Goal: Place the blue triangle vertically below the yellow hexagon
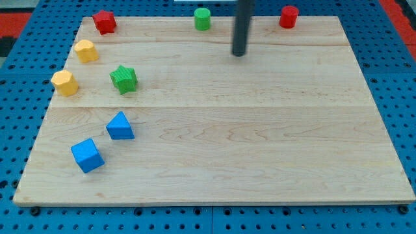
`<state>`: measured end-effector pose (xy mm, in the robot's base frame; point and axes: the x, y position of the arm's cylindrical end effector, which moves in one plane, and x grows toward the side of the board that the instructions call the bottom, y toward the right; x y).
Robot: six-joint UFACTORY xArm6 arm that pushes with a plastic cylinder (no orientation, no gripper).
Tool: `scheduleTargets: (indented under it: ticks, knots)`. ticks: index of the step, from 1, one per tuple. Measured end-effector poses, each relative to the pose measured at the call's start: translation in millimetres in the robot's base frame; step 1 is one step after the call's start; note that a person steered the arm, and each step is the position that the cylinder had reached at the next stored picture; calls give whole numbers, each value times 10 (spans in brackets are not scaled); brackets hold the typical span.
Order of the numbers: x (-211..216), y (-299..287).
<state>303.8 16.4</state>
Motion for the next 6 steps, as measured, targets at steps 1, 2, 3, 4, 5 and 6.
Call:
scheduleTargets:
  ticks: [1,2,3,4,5,6]
  knots:
    - [4,-862]
    - [390,-1011]
    - [1175,-845]
    - [1827,-1229]
    - [1922,-1518]
    - [1962,-2030]
